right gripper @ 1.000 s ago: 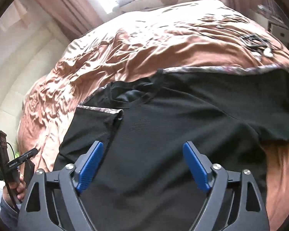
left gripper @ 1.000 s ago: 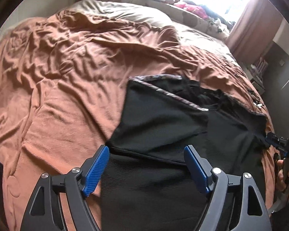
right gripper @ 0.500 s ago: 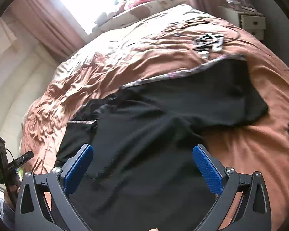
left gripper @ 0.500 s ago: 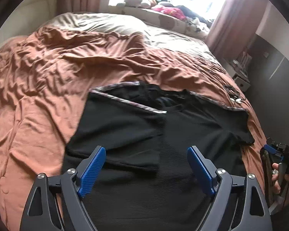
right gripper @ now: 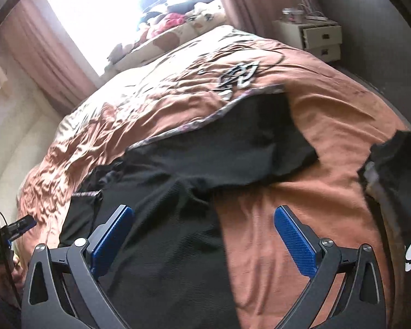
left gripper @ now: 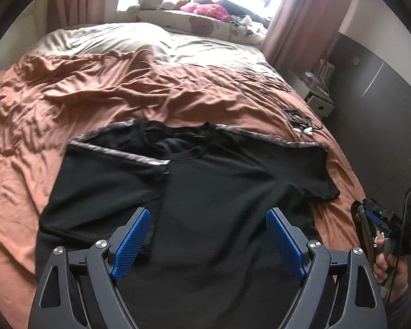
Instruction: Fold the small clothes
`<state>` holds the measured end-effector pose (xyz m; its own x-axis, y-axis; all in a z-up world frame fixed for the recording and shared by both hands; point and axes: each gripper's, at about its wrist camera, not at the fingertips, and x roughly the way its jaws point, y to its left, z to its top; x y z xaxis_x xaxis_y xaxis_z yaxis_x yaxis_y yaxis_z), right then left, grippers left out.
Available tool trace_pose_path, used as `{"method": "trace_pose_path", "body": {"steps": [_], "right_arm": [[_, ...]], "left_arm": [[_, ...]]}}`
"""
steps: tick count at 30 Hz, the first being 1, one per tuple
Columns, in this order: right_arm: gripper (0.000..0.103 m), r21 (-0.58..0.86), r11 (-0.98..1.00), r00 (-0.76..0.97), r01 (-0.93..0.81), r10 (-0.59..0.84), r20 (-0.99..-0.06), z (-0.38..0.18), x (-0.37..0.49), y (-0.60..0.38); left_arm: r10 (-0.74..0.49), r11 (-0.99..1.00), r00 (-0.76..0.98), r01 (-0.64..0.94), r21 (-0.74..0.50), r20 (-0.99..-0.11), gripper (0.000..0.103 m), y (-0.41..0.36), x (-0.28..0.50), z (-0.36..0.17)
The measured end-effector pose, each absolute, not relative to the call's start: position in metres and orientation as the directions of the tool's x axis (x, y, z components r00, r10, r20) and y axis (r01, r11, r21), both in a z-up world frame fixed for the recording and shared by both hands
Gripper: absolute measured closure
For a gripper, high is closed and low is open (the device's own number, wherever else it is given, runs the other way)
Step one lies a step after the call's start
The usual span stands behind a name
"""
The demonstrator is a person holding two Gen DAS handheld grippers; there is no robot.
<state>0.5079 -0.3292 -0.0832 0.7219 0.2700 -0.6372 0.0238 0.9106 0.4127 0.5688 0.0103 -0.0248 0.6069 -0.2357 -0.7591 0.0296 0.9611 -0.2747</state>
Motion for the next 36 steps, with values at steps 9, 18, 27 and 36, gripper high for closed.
{"method": "trace_pose_path", "body": {"steps": [9, 18, 27, 36], "right_arm": [[0.026, 0.500, 0.853, 0.707, 0.148, 0.262, -0.657, -0.106, 0.527, -0.374], [0.064, 0.505, 0.835, 0.678, 0.219, 0.242, -0.695, -0.128, 0.564, -0.397], [0.071, 0.459, 0.842, 0.640, 0.283, 0.191, -0.744, -0.149, 0.605, -0.397], [0.071, 0.393, 0.828, 0.597, 0.399, 0.091, -0.797, -0.159, 0.635, -0.383]], "left_arm": [[-0.278, 0.950, 0.606, 0.061, -0.306, -0.745, 0.022, -0.041, 0.596, -0.034], [-0.278, 0.953, 0.583, 0.067, -0.296, -0.764, 0.043, -0.084, 0.626, -0.059], [-0.298, 0.951, 0.556, 0.106, -0.290, -0.776, 0.045, -0.113, 0.652, -0.083], [-0.286, 0.955, 0.536, 0.095, -0.280, -0.794, 0.045, -0.108, 0.665, -0.104]]}}
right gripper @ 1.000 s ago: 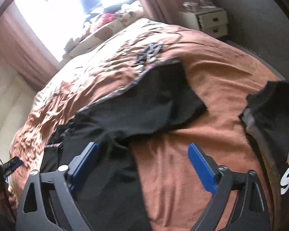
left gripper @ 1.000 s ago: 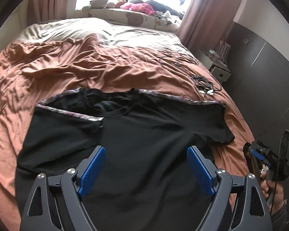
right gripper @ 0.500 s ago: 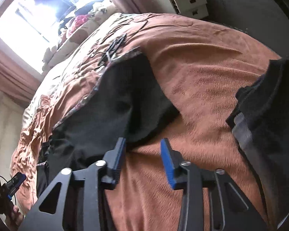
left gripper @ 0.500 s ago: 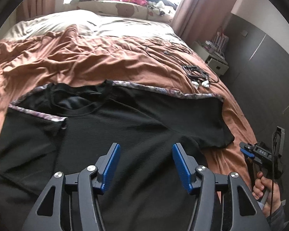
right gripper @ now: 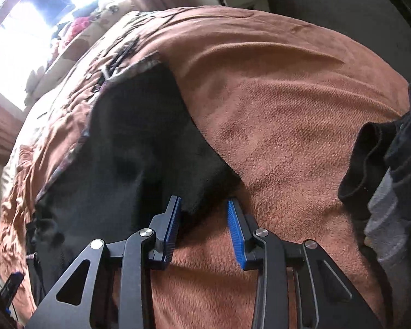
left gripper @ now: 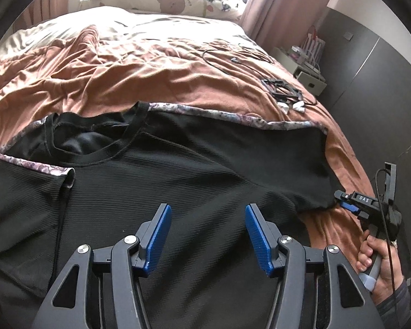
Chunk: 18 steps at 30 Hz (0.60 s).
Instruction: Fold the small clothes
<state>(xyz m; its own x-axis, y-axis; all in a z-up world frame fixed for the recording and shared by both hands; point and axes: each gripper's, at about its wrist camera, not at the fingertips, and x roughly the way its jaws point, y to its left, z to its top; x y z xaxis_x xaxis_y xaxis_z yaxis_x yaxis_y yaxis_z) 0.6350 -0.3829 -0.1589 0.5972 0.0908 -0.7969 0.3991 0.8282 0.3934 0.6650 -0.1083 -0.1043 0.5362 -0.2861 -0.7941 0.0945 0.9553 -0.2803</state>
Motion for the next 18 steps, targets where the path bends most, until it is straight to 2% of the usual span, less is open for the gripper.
{"method": "trace_pose_path", "body": {"steps": [4, 5, 7, 8, 9, 18], "right_arm": [[0.072, 0.407, 0.812, 0.600, 0.418, 0.090, -0.795, -0.161, 0.646, -0.382], [0.075, 0.401, 0.814, 0.602, 0.419, 0.082, -0.795, -0.162, 0.648, -0.381], [0.096, 0.396, 0.823, 0.604, 0.407, 0.082, -0.792, -0.160, 0.651, -0.381], [0.099, 0.412, 0.828, 0.615, 0.380, 0.107, -0.781, -0.158, 0.653, -0.382], [0.100, 0.412, 0.832, 0.626, 0.370, 0.105, -0.773, -0.155, 0.653, -0.382], [0.100, 0.394, 0.887, 0.732, 0.241, 0.101, -0.674, -0.099, 0.657, -0.381]], "left_arm": [[-0.291, 0.953, 0.529, 0.081, -0.293, -0.797, 0.046, -0.105, 0.668, -0.111], [-0.292, 0.952, 0.526, 0.080, -0.296, -0.798, 0.050, -0.106, 0.669, -0.113], [-0.299, 0.950, 0.515, 0.082, -0.301, -0.803, 0.058, -0.108, 0.671, -0.116], [-0.301, 0.950, 0.508, 0.082, -0.302, -0.807, 0.065, -0.111, 0.673, -0.118], [-0.301, 0.950, 0.504, 0.083, -0.302, -0.809, 0.070, -0.113, 0.674, -0.119], [-0.353, 0.935, 0.464, 0.130, -0.331, -0.813, 0.079, -0.156, 0.691, -0.138]]}}
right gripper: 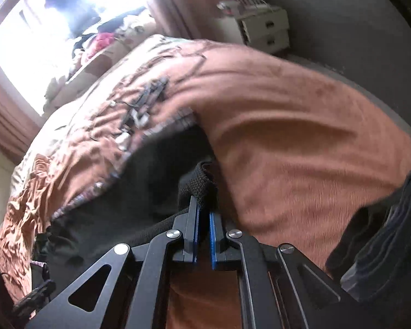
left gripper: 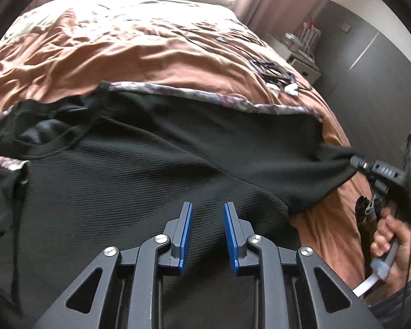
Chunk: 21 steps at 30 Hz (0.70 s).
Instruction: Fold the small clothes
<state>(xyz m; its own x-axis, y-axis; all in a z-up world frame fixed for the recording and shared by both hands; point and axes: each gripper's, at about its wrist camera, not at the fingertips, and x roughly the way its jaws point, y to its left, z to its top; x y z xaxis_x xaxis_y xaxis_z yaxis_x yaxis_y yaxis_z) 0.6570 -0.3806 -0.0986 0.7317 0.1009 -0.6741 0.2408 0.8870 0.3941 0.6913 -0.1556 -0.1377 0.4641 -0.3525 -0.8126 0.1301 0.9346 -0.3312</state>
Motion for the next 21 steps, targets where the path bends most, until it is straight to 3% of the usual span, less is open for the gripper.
{"method": "trace_pose_path", "body": {"steps": [13, 21], "right_arm": [[0.101, 0.416, 0.902, 0.791, 0.117, 0.168, -0.588, -0.070, 0.643, -0.374], [0.101, 0.424, 0.905, 0.815, 0.027, 0.225, -0.533, -0.060, 0.642, -0.359]], "left_arm": [[-0.393, 0.919, 0.448, 0.180, -0.350, -0.803, 0.082, -0.203, 0.718, -0.156], [-0.447, 0.893, 0.410, 0.150, -0.424, -0.795, 0.093, -0.219, 0.723, -0.173]]}}
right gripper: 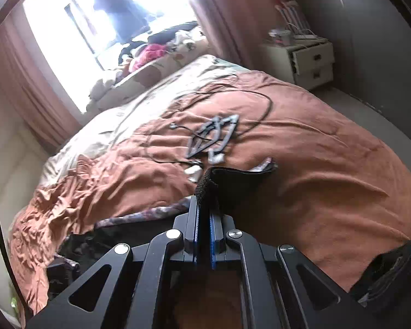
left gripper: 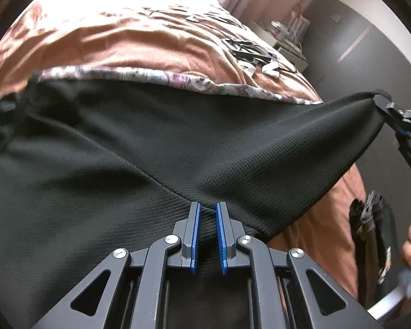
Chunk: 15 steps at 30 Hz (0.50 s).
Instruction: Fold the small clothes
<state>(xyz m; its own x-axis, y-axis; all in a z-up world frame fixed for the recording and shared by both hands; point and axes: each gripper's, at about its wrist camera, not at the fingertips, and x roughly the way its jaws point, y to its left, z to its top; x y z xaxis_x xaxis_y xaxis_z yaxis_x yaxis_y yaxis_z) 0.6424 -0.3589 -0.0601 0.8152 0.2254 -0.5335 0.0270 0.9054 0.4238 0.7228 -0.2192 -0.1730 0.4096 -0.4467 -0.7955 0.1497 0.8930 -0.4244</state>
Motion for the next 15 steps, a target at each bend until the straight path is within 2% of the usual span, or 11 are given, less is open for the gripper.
{"method": "trace_pose_path", "body": {"steps": [3, 11, 15], "right_arm": [[0.101, 0.432, 0.902, 0.816, 0.002, 0.248, -0.523, -0.061, 0.640, -0.355], [0.101, 0.453, 0.890, 0.810, -0.053, 0.304, -0.502, -0.058, 0.628, -0.352], [0.100, 0.435, 0.897, 0.800, -0.080, 0.318, -0.509, -0.055, 0.620, -0.343]], "left_arm": [[-0.486, 0.868, 0.385, 0.108, -0.485, -0.785, 0.097, -0.220, 0.723, -0.182], [-0.589, 0.771, 0.361, -0.019, -0.637, -0.723, 0.098, -0.220, 0.730, -0.202], [-0.600, 0.768, 0.338, -0.009, -0.640, -0.725, 0.098, -0.235, 0.736, -0.203]]}}
